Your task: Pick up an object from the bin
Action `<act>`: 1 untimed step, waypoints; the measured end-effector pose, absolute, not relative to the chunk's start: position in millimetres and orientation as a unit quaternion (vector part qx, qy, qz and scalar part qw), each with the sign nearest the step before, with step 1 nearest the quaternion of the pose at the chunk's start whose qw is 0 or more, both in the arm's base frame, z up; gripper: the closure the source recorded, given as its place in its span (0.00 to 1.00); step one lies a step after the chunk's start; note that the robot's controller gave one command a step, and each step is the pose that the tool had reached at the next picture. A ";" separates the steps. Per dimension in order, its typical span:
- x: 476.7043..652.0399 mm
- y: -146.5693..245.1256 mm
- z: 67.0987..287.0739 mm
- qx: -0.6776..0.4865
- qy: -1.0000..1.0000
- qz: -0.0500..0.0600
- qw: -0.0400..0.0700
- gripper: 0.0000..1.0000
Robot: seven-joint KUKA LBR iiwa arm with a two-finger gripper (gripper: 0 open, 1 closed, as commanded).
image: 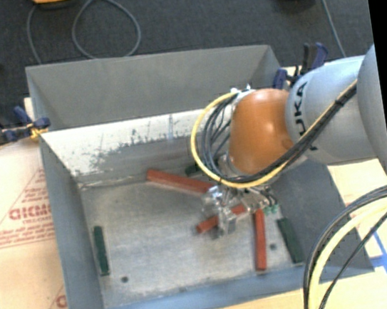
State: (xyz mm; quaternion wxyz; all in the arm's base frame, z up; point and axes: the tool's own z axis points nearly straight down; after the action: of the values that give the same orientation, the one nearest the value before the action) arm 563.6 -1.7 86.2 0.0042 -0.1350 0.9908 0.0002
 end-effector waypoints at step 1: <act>565.8 -2.2 130.8 -0.133 0.991 -0.001 0.004 1.00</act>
Offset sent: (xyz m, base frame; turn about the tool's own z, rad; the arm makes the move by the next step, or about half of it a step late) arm 0.0001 0.0000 0.0412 0.0000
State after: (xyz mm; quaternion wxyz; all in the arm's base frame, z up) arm 565.8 -2.2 130.8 0.0044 -0.1329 0.9911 -0.0007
